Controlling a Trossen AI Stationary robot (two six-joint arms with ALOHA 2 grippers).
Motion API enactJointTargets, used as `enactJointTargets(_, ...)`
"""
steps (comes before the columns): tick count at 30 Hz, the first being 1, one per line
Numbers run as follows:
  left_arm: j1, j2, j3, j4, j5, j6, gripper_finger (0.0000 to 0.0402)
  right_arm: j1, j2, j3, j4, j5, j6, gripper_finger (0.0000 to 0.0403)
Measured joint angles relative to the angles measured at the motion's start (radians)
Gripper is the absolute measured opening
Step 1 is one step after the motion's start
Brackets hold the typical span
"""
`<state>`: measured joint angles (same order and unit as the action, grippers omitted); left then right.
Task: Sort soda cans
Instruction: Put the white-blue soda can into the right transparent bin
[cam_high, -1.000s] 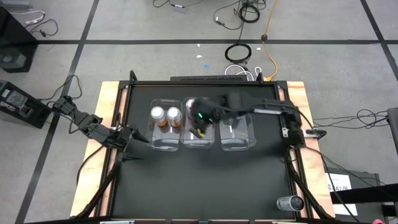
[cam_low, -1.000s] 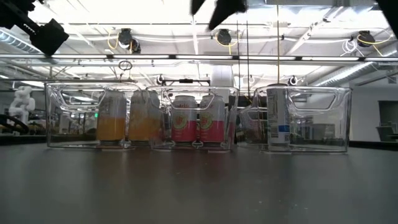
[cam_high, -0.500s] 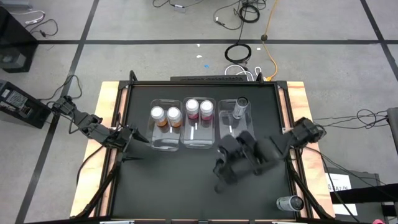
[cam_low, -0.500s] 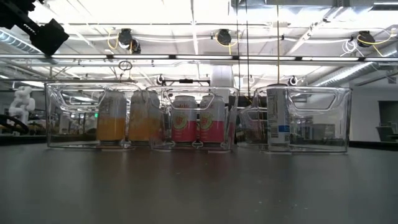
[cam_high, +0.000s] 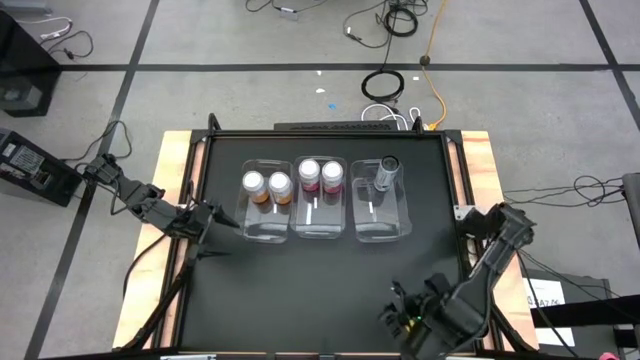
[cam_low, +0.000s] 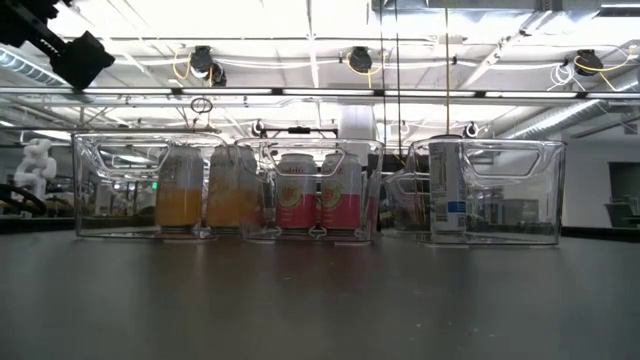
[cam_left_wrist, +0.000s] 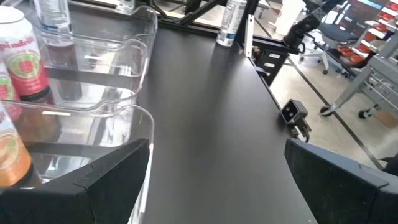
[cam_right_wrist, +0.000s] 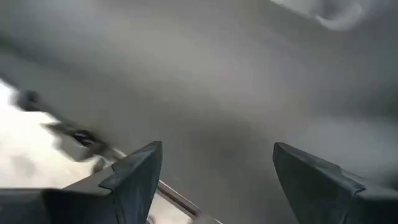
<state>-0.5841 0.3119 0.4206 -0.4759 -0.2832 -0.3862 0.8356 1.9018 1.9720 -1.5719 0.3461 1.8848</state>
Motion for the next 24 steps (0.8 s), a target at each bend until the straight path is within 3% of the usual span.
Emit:
enactJointTargets(7, 0.000, 0.000, 0.000, 0.004, -0.025, 0.000, 0.0383, 0.095, -0.174, -0.237, -0.001, -0.075, 0.207, 0.0297)
enactJointTargets(12, 0.000, 0.000, 0.000, 0.006, -0.029, -0.001, 0.0383, 0.149, -0.338, -0.369, -0.002, -0.126, 0.230, 0.0297)
enactJointTargets(17, 0.000, 0.000, 0.000, 0.006, -0.029, -0.002, 0.0383, 0.176, -0.445, -0.437, -0.001, -0.206, 0.082, 0.0297)
enactJointTargets(24, 0.000, 0.000, 0.000, 0.005, -0.029, -0.029, 0.0383, 0.190, -0.457, -0.439, 0.066, -0.316, -0.223, 0.0297)
